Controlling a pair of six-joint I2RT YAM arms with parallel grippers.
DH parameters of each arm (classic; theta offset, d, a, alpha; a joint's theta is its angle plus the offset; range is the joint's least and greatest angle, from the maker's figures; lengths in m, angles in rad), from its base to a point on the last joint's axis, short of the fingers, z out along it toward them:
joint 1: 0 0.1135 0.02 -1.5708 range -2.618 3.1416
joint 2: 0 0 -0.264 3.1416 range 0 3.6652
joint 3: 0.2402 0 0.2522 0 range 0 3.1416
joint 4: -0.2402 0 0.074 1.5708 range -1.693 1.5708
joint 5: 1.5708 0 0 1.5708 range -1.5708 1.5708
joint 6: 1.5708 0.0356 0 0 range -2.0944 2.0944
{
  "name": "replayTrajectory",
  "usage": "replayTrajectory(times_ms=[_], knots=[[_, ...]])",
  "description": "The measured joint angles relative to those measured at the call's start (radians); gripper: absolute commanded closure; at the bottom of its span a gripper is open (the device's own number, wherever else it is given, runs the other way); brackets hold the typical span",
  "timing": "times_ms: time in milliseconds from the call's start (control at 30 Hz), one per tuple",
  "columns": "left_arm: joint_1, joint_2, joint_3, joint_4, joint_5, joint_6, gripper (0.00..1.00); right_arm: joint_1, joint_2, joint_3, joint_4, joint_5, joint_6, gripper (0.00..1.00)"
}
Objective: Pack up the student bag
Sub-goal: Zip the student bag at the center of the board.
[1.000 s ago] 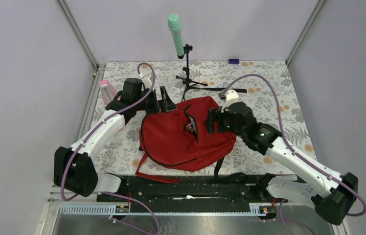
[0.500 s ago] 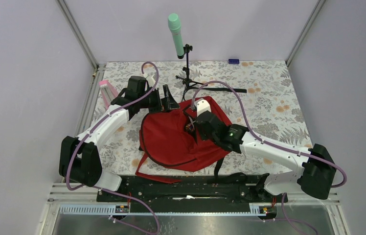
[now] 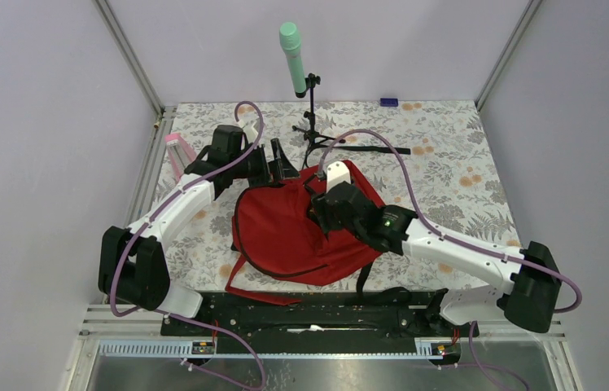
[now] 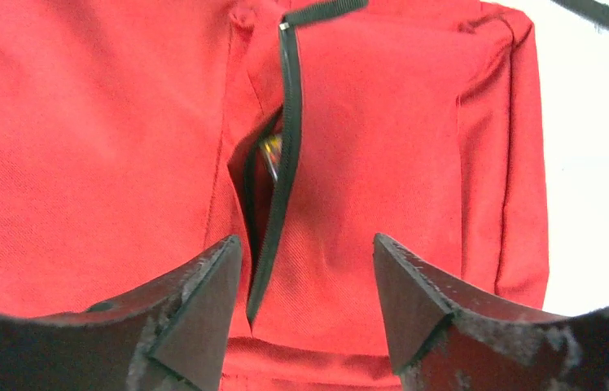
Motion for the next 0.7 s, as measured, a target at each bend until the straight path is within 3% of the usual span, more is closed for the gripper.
replayTrajectory(times_ms=[100,233,333,400,700], knots=[[-0.005,0.000,0.000,0.007,-0.003,-0.003,0.01,0.000,0.045,0.047,0.003,-0.001,-0.007,0.34],[-0.020,-0.022,-0.020,0.025,-0.022,-0.002,0.01,0.002,0.117,0.058,0.005,0.001,-0.003,0.60],[-0.027,-0.052,-0.038,0.021,-0.024,0.003,0.01,0.011,0.154,0.055,-0.001,0.021,0.005,0.91],[-0.029,-0.068,-0.045,0.021,-0.026,0.008,0.01,0.023,0.163,0.050,-0.008,0.035,0.009,1.00],[-0.029,-0.085,-0.104,0.033,-0.027,0.012,0.01,0.089,0.153,-0.034,-0.005,0.048,0.083,1.00]])
